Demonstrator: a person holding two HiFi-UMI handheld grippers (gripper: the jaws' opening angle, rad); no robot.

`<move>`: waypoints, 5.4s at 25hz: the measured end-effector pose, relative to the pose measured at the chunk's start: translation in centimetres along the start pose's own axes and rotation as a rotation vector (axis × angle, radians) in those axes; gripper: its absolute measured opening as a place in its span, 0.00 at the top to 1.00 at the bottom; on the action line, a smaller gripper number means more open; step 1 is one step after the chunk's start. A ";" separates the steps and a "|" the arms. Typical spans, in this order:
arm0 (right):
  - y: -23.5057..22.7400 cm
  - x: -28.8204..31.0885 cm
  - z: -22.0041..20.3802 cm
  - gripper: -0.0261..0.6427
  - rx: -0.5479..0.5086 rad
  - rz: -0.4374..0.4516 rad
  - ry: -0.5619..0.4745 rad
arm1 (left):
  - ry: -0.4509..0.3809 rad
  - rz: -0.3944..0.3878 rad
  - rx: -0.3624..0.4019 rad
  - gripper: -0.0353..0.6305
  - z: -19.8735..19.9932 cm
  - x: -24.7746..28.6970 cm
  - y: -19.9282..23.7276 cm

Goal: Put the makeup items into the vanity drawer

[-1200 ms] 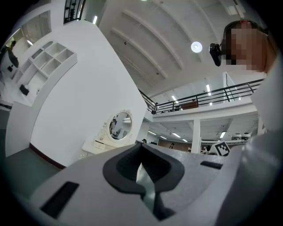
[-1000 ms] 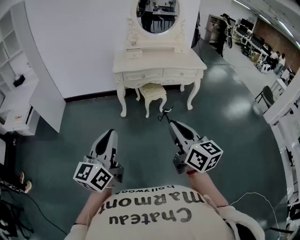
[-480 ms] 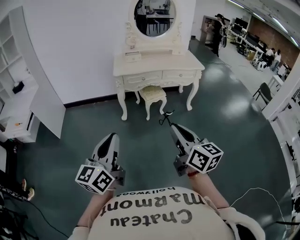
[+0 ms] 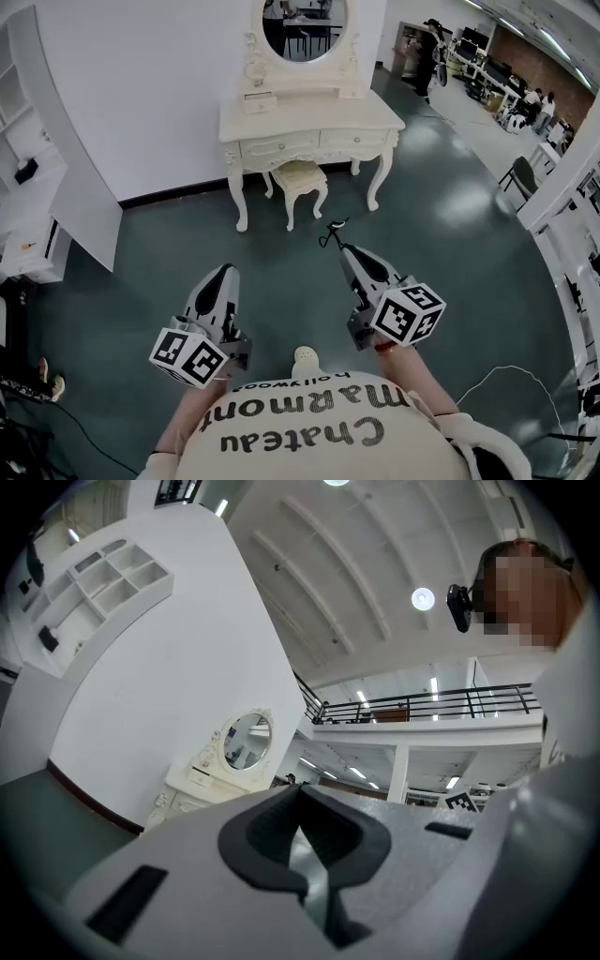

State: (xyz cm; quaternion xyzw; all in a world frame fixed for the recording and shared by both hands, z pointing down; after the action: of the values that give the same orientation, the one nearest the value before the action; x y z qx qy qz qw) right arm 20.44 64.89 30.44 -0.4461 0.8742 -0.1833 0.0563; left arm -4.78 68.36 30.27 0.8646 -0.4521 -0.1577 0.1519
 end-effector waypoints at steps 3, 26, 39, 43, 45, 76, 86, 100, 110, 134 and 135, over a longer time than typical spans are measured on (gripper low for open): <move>-0.2 1.4 -0.1 0.92 -0.006 0.015 0.012 | 0.013 0.016 -0.003 0.94 -0.2 0.7 1.2; -13.2 13.5 6.5 0.92 -0.012 0.059 0.006 | 0.020 0.057 0.004 0.94 0.4 18.1 7.4; -17.7 17.7 5.5 0.92 -0.009 0.066 0.072 | 0.057 0.050 -0.026 0.94 -1.8 23.5 9.7; -18.7 19.7 4.9 0.92 0.006 0.052 0.097 | 0.071 0.067 -0.040 0.94 -1.8 24.4 11.6; -19.1 21.2 4.8 0.92 0.011 0.048 0.110 | 0.071 0.069 -0.054 0.94 -1.5 25.1 12.9; -20.9 46.2 11.4 0.92 -0.017 -0.035 -0.006 | 0.060 -0.059 -0.001 0.94 10.2 40.2 34.2; -21.5 50.7 10.3 0.92 0.004 -0.021 0.008 | 0.047 0.012 0.003 0.94 11.0 40.4 38.8; -23.7 52.0 7.3 0.92 0.051 -0.057 0.081 | 0.125 0.028 -0.056 0.94 7.4 41.2 41.1; -27.6 56.2 10.5 0.92 0.037 -0.025 0.075 | 0.114 0.029 -0.046 0.94 8.4 46.9 42.4; -39.8 68.5 17.1 0.92 -0.004 0.142 0.109 | -0.005 0.174 -0.006 0.94 10.4 60.1 46.1; -40.3 68.8 17.1 0.92 -0.001 0.146 0.108 | -0.007 0.185 -0.004 0.94 10.3 60.3 46.3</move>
State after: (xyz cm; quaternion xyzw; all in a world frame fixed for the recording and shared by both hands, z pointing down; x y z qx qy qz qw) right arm 14.53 -16.31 34.04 -0.3709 0.9062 -0.2021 0.0220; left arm -10.36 -8.14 31.59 0.8184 -0.5301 -0.1472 0.1659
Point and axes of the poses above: the fingertips, and each gripper's own axes: x forward along the fingers, y to its left, z out of its top, the point moved 4 cm from there along -x, backward along the fingers, and after that the axes turned 3 degrees about y, right-handed, at the moved point
